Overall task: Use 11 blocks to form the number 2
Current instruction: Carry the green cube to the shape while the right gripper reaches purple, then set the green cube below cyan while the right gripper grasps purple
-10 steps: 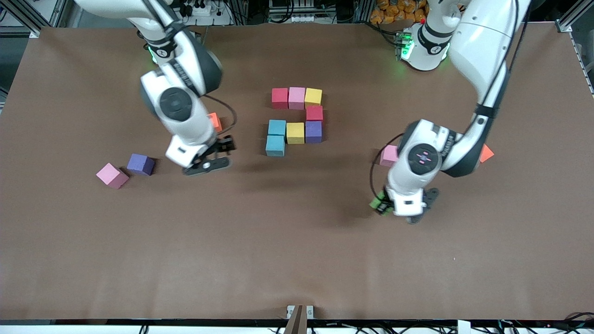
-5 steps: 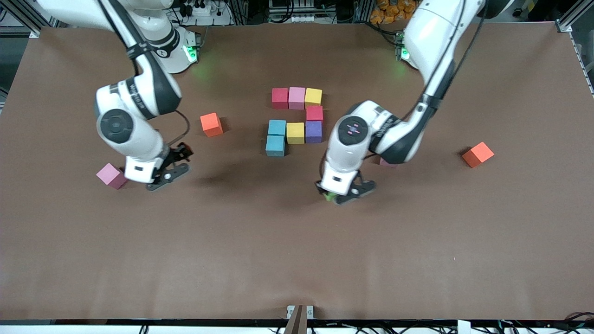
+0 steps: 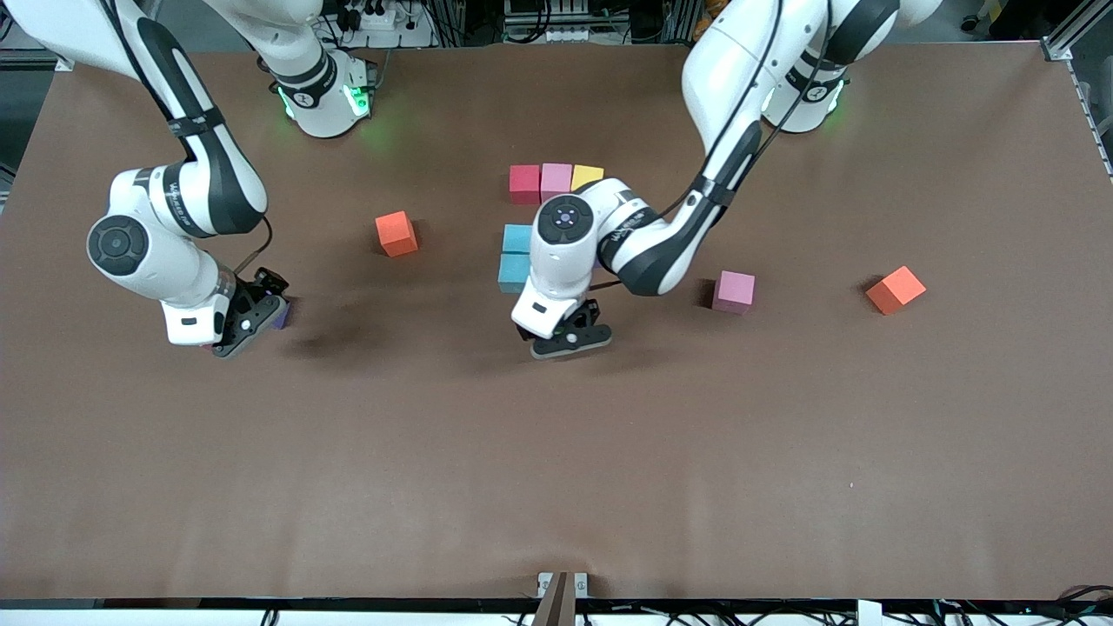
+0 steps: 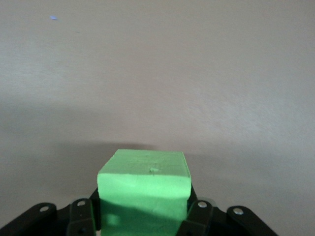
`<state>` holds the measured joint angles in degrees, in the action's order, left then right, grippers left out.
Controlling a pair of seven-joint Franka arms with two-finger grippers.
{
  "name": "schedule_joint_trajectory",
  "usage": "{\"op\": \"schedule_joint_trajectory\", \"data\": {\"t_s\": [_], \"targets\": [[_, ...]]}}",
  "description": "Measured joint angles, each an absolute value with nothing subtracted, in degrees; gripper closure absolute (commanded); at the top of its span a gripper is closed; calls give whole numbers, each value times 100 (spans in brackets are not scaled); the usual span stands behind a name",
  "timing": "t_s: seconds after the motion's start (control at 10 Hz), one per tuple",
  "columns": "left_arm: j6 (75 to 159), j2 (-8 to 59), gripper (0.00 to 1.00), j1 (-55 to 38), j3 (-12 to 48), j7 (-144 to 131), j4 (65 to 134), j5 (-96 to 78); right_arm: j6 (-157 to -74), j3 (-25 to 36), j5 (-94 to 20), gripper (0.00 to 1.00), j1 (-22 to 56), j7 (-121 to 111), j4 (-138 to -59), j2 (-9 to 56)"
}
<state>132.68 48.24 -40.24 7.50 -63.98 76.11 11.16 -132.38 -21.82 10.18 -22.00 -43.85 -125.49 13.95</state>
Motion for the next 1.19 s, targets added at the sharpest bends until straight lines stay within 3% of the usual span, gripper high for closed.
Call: {"op": "schedule_joint_trajectory", "data": {"t_s": [0.8,1.19], "targets": [[13636,5225,100,-4722,491,-6348,7328,1116,-14079,-1935,1015,0,-2535,-7666,-12977,1650],[13655,5232,100,-4748,487,-6330,7312,1116,-14633,-1886,1016,0,-2809,-8139,-13019,2218]]}}
